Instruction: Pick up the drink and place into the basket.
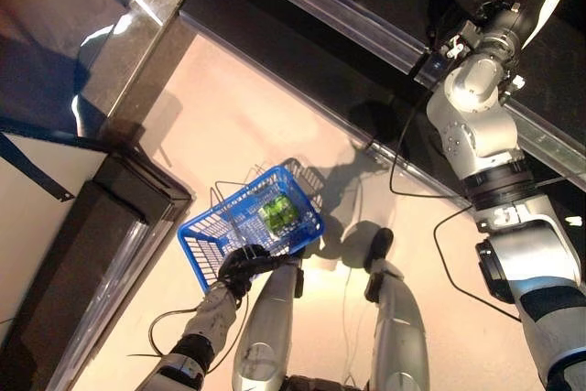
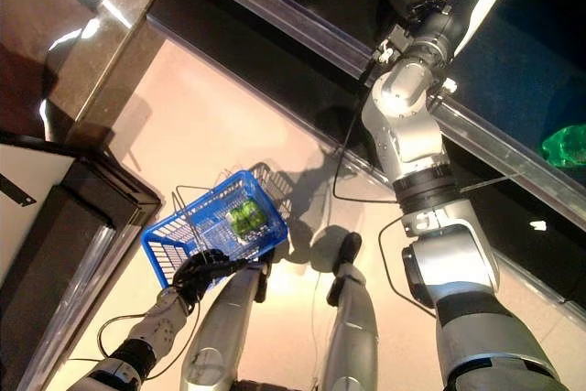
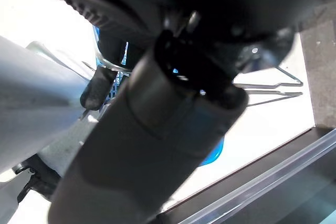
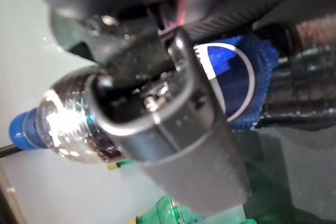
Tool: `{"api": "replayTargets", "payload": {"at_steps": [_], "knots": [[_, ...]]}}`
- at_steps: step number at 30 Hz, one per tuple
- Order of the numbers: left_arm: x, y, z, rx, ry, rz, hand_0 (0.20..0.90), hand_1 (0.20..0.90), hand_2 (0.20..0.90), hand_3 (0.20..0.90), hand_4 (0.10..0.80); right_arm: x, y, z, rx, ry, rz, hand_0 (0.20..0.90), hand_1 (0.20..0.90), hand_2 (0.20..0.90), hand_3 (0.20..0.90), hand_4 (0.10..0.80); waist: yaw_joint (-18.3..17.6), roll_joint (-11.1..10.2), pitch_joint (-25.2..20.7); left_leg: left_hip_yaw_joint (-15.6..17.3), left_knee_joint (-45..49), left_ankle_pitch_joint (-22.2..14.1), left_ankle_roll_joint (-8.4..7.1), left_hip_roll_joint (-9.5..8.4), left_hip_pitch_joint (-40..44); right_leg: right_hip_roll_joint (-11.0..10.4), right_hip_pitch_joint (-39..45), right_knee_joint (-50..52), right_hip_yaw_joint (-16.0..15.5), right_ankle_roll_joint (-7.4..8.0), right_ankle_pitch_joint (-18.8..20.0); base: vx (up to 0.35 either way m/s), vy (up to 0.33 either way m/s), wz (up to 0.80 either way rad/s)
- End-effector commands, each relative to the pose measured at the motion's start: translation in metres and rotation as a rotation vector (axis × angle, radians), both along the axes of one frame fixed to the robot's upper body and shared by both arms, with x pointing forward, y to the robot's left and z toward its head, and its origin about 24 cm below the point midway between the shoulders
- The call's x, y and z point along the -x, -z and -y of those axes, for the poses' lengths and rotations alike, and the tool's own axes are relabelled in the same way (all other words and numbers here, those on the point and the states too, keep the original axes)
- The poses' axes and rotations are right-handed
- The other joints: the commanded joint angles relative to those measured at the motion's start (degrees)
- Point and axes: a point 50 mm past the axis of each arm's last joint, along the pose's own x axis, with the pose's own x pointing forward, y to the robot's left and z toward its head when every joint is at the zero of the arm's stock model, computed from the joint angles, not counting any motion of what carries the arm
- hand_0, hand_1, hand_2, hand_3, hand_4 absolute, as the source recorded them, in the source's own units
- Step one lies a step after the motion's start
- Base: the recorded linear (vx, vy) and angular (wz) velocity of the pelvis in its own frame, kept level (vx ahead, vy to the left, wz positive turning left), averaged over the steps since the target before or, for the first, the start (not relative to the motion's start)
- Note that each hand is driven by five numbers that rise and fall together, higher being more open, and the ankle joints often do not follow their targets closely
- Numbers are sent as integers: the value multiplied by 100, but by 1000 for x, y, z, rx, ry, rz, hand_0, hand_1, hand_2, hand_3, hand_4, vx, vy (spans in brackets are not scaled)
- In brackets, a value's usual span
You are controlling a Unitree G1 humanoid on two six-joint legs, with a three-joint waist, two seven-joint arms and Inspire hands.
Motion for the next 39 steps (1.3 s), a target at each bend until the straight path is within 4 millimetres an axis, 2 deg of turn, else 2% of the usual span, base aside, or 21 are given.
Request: {"api": "replayTargets", "payload": {"at_steps": [1, 6, 12, 15, 18, 22, 28, 32, 35, 38, 39], "knots": [[67, 40, -6, 8, 58, -207, 300, 300, 300, 200, 100, 32, -82, 2, 100, -7, 325, 300, 300, 300, 200, 100, 110, 87, -94, -378, -60, 350, 190, -188, -359, -22, 258, 471, -168, -49, -667, -21, -5, 7], [59, 32, -7, 13, 39, -122, 300, 300, 300, 200, 100, 30, -81, 1, 107, -18, 328, 300, 300, 300, 200, 100, 111, 95, -94, -368, -77, 343, 193, -193, -333, -7, 260, 495, -156, -52, -687, -16, 5, 2], [41, 10, -7, 34, 37, 41, 300, 300, 300, 200, 100, 38, -79, 3, 89, -68, 410, 300, 300, 300, 200, 100, 76, 82, -94, -359, -82, 291, 195, -189, -173, 19, 397, 548, -165, -68, -755, -23, -16, 1], [33, -2, -14, 45, 25, 116, 300, 300, 300, 200, 100, 53, -81, -10, 132, -140, 471, 300, 300, 300, 200, 100, 17, 41, -94, -318, -90, 277, 191, -169, -19, 33, 545, 530, -153, -65, -777, -43, -45, 1], [26, -14, -22, 66, -6, 186, 300, 300, 300, 200, 100, 72, -76, -28, 246, -235, 510, 300, 300, 300, 200, 100, -82, -15, -94, -253, -105, 294, 153, -114, 220, 58, 805, 466, -127, -74, -796, -44, -26, -2], [26, -23, -26, 97, -36, 258, 300, 300, 300, 200, 100, 88, -54, -41, 350, -365, 526, 300, 300, 300, 200, 100, -199, -78, -94, -190, -141, 351, 96, -41, 604, 73, 1231, 396, -112, -115, -859, -17, -18, -7], [27, -36, -28, 133, -39, 344, 300, 300, 300, 200, 100, 97, -23, -51, 402, -538, 486, 300, 300, 300, 200, 100, -274, -134, -169, -167, -218, 440, 30, 27, 1043, 86, 1749, 246, -101, -142, -890, 33, -12, -1], [23, -60, -26, 168, -4, 453, 300, 300, 300, 200, 100, 107, -1, -65, 399, -724, 462, 300, 300, 300, 200, 100, -275, -163, -414, -113, -408, 541, 4, 83, 1241, 124, 2032, 0, -118, -155, -842, 15, -11, -4], [19, -75, -23, 175, 28, 502, 300, 300, 300, 200, 100, 112, 9, -73, 391, -794, 458, 300, 300, 300, 200, 100, -249, -198, -540, -113, -446, 517, -6, 80, 1347, 131, 2194, -93, -154, -151, -839, 6, -7, -1], [18, -83, -21, 191, 56, 527, 300, 300, 300, 200, 100, 113, 17, -81, 383, -853, 438, 300, 300, 300, 200, 100, -225, -214, -622, -125, -469, 523, -14, 77, 1433, 136, 2327, -162, -166, -150, -831, 25, -6, -1], [18, -90, -17, 217, 81, 545, 300, 300, 300, 200, 100, 114, 23, -88, 378, -899, 415, 300, 300, 300, 200, 100, -197, -228, -721, -128, -548, 525, -14, 70, 1548, 145, 2467, -264, -177, -136, -821, 53, -1, -1]]}}
